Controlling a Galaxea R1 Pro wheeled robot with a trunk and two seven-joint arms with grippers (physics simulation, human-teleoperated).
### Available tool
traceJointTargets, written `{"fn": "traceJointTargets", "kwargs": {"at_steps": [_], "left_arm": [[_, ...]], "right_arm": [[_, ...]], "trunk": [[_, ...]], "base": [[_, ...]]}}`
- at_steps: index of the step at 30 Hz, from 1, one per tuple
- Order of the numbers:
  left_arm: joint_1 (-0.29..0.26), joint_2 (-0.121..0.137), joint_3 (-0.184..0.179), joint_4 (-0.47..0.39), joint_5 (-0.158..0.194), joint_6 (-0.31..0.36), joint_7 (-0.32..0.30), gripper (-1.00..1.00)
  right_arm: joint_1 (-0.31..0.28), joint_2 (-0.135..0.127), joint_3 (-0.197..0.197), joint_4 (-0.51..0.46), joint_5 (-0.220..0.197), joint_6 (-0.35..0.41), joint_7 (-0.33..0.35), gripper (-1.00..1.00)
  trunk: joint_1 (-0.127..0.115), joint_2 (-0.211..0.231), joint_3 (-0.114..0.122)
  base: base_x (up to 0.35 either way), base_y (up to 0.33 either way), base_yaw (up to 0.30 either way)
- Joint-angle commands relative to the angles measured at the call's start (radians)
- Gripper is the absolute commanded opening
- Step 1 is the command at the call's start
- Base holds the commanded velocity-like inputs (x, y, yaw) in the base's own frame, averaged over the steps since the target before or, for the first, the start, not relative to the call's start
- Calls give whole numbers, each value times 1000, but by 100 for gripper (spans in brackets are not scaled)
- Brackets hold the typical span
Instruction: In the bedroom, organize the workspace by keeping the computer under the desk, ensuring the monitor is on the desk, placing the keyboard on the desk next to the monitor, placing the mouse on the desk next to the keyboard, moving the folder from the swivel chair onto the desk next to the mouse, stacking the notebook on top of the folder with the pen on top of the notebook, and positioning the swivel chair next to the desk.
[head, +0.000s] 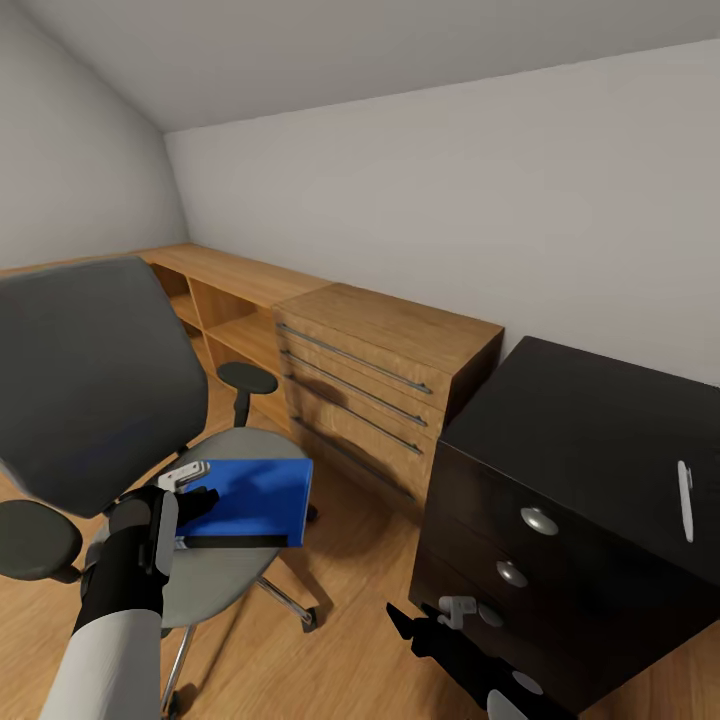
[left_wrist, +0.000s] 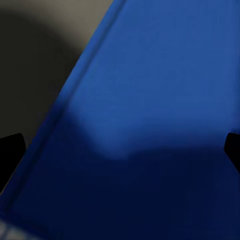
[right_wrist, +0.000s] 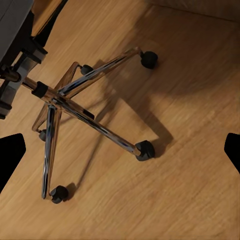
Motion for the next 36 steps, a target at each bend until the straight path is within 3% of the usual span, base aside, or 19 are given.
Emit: {"fn": "traceJointTargets", "kwargs": {"at_steps": [1,36], "left_arm": [[-1,-1,2,-1,-8,5,-4,100],[-1,-2,2,-1,-8,5,-4,100]], "right_arm": [[-2,-1,8,1,-11,-7,1,100],[-2,-1,8,1,-10,-8,1,100]], "trunk": [[0,0,-1],[0,0,-1]], "base": [[-3,-8,0],[-24,-30,0]]}}
